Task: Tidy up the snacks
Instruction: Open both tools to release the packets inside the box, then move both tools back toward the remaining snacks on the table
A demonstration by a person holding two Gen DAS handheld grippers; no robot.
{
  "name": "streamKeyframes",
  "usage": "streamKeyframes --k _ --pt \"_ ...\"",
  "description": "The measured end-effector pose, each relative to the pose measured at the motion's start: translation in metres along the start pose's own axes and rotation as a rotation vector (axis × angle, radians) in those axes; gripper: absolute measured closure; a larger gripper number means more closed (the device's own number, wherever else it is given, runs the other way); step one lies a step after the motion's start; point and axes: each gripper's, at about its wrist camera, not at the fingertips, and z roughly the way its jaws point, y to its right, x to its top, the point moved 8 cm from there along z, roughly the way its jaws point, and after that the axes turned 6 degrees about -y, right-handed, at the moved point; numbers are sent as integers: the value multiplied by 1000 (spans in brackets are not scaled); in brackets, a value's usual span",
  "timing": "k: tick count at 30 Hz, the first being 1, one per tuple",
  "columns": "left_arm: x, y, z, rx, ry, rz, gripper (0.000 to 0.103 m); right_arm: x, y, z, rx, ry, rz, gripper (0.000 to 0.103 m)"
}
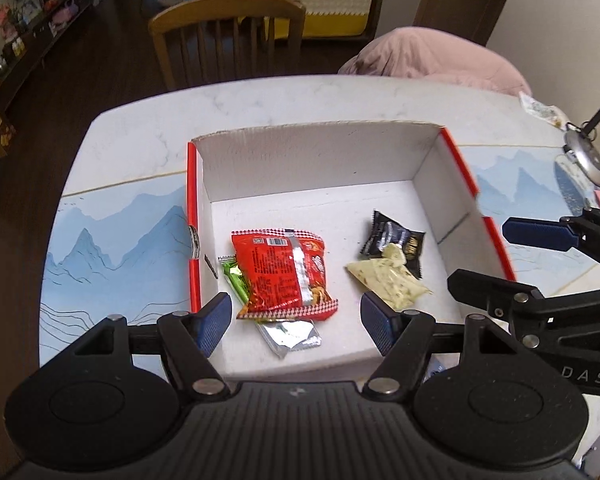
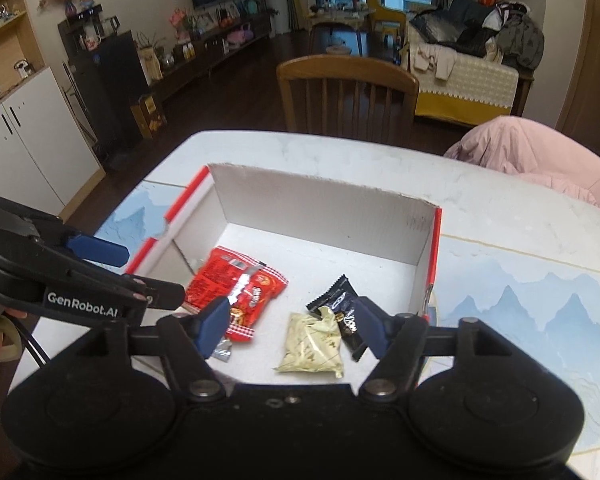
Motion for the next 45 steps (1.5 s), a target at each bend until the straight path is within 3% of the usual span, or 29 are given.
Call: streamKeyframes --k 13,17,23,27,32,45 --pt "-43 0 -63 -48 128 15 32 -22 -32 -56 11 102 12 13" --pt "-58 -1 -77 -63 152 26 32 -30 -40 -68 24 123 23 13" --pt "-81 -5 -89 -64 184 39 28 -45 -54 -80 19 144 4 11" --pt "-98 -11 -89 -79 193 33 27 -61 -65 -83 14 160 -12 3" --pt "-124 -23 -84 -61 222 -4 20 -87 -75 -81 23 176 -19 0" --pt "-174 -51 -27 -52 77 -75 20 -145 -93 -37 -10 77 -61 0"
